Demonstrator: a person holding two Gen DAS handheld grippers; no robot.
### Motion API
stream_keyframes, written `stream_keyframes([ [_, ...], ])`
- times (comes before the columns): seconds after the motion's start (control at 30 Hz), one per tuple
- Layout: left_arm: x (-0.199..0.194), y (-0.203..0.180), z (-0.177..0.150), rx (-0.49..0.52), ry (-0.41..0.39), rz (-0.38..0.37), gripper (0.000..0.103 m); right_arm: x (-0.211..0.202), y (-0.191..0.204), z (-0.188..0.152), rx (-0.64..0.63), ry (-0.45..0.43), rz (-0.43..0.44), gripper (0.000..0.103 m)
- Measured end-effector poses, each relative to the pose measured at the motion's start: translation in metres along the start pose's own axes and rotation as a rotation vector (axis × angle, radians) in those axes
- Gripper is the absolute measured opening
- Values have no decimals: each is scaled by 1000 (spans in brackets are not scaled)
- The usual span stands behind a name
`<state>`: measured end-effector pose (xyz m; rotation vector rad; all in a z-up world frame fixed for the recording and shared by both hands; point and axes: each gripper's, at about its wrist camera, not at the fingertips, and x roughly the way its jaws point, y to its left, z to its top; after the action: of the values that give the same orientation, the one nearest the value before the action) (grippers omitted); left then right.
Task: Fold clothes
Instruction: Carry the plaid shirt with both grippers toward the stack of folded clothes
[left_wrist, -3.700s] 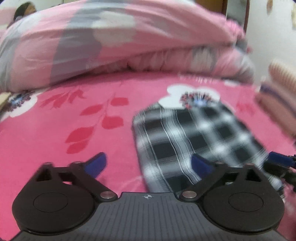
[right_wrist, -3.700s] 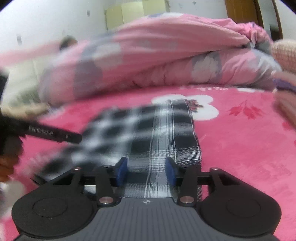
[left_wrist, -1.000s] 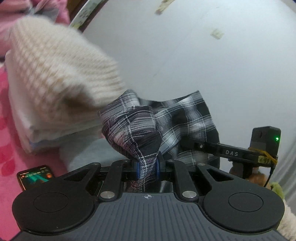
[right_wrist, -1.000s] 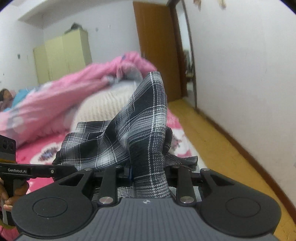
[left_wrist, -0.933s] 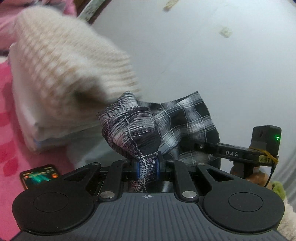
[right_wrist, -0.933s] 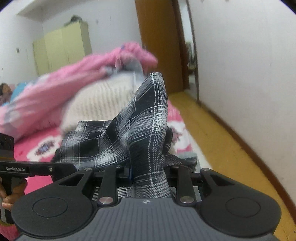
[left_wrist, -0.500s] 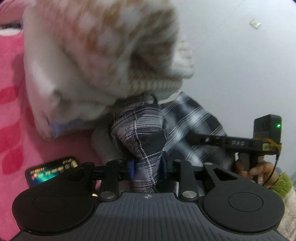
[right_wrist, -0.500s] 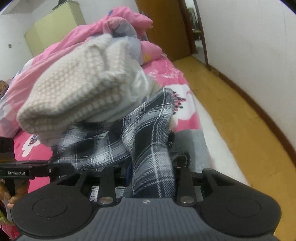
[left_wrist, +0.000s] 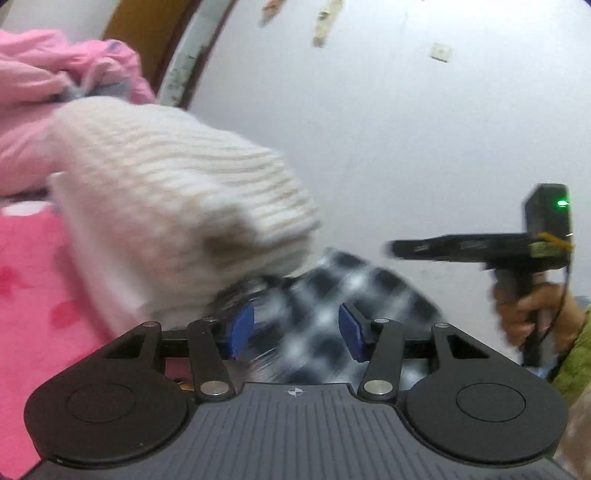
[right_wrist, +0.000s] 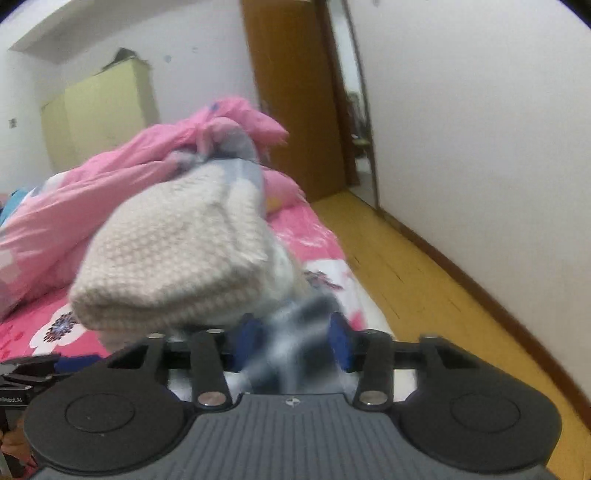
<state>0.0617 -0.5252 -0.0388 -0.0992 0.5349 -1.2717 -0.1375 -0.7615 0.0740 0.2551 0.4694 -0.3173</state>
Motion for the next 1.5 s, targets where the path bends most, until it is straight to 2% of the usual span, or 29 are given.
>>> stream_keyframes([
  [0.07,19,-4,2,24,-1,15,51,19,14,2,-36,26,9,22],
  [0.17,46,-1,-3,59,5,78,50,55,22,-1,-84,80,-4,19],
  [0.3,73,6,-15,117,36,137,49,101,-6,-13,-15,144,-110,14],
  [0.37,82,10,-23,149,61,156,49,114,-15,-22,9,157,-100,13],
  [0.43,90,14,-29,178,85,173,49,121,-15,-27,0,161,-90,13],
  [0.53,92,14,-22,150,113,170,49,122,-14,-21,-6,177,-85,14],
  [0.63,94,15,-20,152,126,178,50,119,-23,-11,34,155,-81,14],
  [0.87,102,25,-13,116,151,169,50,127,-36,-12,118,193,-129,13],
  [0.97,91,20,-14,114,163,165,51,131,-42,-14,153,211,-150,16],
  [1.13,67,9,-13,109,111,199,54,46,-37,-34,137,97,-164,16],
  [1.23,52,-1,-12,114,99,162,55,-10,-34,-48,124,23,-172,16],
  [1.33,57,-18,-19,178,190,137,56,-57,-28,-65,106,-28,-180,16],
  [1.4,64,-30,-26,229,266,124,61,-64,-22,-89,88,-6,-201,16],
  [1.47,71,-41,-33,279,332,115,62,-59,-26,-105,122,43,-262,16],
  [1.5,69,-45,-35,295,314,137,62,-55,-29,-111,139,65,-305,16],
])
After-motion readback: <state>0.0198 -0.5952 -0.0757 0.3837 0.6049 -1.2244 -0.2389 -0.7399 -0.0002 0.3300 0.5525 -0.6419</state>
